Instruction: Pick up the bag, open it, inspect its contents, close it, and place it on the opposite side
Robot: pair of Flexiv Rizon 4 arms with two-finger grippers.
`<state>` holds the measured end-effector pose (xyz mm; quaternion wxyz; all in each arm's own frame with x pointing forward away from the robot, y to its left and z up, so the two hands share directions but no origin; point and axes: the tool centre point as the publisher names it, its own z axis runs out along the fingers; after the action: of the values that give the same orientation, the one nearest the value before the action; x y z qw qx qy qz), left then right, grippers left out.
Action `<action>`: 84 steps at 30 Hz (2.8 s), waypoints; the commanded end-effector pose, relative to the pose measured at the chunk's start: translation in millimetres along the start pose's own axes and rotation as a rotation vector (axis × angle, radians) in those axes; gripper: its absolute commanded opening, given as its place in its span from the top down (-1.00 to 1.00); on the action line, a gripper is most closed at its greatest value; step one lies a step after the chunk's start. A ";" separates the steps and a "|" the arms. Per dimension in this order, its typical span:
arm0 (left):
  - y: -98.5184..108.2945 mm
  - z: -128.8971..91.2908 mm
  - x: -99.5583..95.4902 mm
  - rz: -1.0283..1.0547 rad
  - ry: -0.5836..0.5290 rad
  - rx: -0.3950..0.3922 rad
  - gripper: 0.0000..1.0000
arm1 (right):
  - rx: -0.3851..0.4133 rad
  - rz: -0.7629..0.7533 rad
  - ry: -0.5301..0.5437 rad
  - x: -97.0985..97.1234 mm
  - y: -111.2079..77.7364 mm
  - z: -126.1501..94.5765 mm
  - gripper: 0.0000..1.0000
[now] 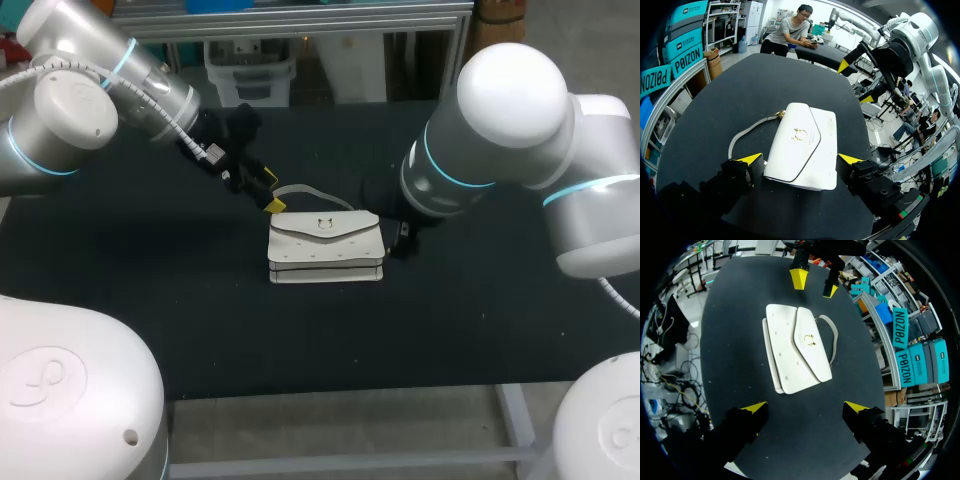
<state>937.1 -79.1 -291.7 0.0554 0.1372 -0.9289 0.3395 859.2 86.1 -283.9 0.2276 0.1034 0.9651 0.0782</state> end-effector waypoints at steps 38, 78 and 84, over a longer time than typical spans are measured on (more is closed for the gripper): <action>-5.5 -4.3 2.3 -0.969 -0.181 0.036 -1.00 | 0.181 0.493 0.411 -9.7 -23.3 -23.7 -1.00; 10.3 3.3 23.3 -1.289 -0.488 0.016 -1.00 | 0.268 1.050 0.533 -6.9 -52.9 -5.9 -1.00; 12.1 14.0 24.3 -1.309 -0.399 -0.006 -1.00 | 0.253 1.201 0.558 -5.9 -57.3 3.7 -1.00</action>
<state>902.9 -86.7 -297.4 0.0621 0.7334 -0.6462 0.2016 859.1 35.3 -287.7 -0.1184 0.6100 0.7788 0.0857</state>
